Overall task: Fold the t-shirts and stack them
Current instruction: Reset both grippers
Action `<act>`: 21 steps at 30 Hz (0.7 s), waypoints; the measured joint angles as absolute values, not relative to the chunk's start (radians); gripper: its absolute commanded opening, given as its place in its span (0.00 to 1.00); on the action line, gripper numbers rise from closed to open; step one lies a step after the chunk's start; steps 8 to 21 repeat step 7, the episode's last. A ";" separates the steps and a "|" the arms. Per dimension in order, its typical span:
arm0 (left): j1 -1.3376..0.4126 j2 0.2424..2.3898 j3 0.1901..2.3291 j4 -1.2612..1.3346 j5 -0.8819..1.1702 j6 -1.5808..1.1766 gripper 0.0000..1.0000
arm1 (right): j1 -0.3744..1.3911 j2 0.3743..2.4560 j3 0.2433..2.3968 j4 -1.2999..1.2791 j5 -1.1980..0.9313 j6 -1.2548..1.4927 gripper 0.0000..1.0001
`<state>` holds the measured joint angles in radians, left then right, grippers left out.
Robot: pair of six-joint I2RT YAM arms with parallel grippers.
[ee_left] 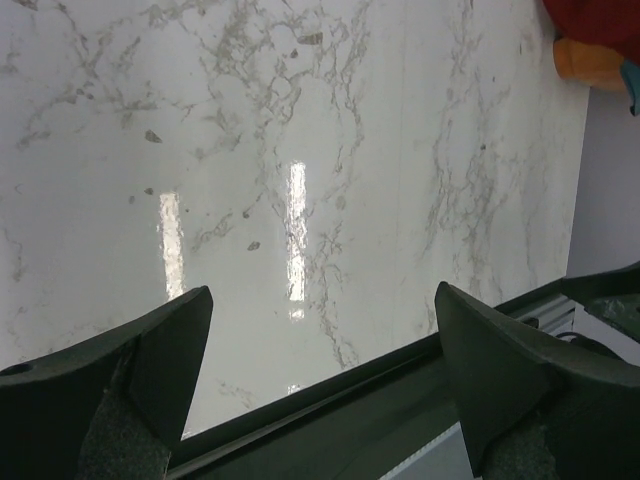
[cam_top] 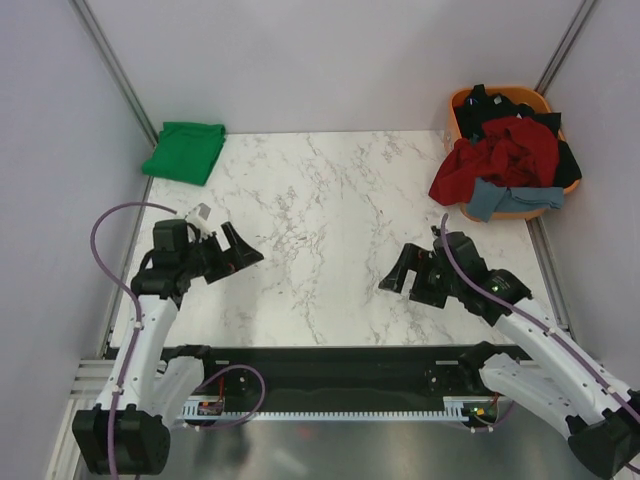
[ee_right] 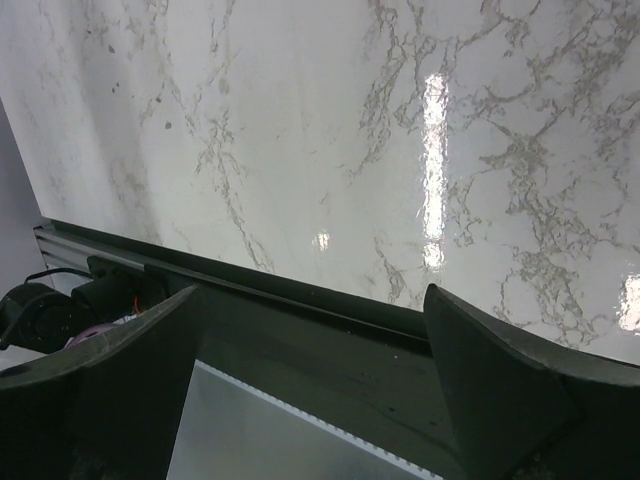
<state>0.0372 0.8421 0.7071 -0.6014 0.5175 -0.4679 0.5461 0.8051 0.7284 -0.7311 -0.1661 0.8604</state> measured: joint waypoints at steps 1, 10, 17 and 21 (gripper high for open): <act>0.011 0.842 0.707 -0.603 0.511 -0.468 1.00 | 0.546 0.817 0.730 -0.727 -0.162 0.860 0.98; -0.136 0.851 0.707 -0.623 0.479 -0.468 1.00 | 0.546 0.897 0.773 -0.710 -0.143 0.825 0.98; -0.136 0.851 0.707 -0.623 0.479 -0.468 1.00 | 0.546 0.897 0.773 -0.710 -0.143 0.825 0.98; -0.136 0.851 0.707 -0.623 0.479 -0.468 1.00 | 0.546 0.897 0.773 -0.710 -0.143 0.825 0.98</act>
